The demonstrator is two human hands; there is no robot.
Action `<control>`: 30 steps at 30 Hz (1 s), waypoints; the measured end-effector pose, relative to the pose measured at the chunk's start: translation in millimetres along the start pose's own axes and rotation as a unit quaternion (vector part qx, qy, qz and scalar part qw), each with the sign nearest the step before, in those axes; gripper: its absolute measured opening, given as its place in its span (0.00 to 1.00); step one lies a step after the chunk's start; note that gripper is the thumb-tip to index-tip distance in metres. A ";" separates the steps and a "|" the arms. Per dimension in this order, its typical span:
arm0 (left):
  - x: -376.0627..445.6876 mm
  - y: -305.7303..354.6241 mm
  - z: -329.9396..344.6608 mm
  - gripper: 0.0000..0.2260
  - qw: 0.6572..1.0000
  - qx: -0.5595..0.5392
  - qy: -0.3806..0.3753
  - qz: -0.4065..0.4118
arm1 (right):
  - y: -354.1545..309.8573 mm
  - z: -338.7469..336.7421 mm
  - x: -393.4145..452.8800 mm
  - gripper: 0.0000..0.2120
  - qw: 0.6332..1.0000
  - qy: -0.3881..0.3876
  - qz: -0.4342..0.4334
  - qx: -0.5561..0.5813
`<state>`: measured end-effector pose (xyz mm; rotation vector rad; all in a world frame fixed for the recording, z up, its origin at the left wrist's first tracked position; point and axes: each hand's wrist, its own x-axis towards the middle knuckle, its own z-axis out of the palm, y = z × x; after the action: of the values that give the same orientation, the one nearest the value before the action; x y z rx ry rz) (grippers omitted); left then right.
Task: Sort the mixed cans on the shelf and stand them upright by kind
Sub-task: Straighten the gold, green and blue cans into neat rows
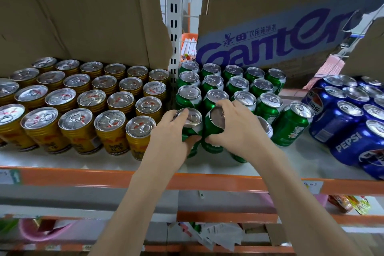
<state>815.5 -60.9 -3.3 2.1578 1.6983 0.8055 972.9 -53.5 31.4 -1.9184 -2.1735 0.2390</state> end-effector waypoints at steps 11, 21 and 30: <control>2.7 -13.1 -2.6 0.33 0.994 0.071 -0.053 0.056 | 19.4 -19.7 -0.3 0.34 0.995 -0.059 -0.076 -0.026; 10.7 -11.3 5.9 0.31 0.997 0.043 -0.027 0.049 | 26.6 -7.8 -4.8 0.31 0.992 -0.010 -0.123 -0.004; 7.4 -15.4 -4.0 0.31 0.998 0.045 -0.020 0.030 | 27.0 -0.6 4.7 0.19 0.987 -0.003 -0.162 0.010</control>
<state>801.9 -50.2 -6.5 2.2794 1.6875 0.7092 998.3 -45.4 24.9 -1.5219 -2.4324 0.2055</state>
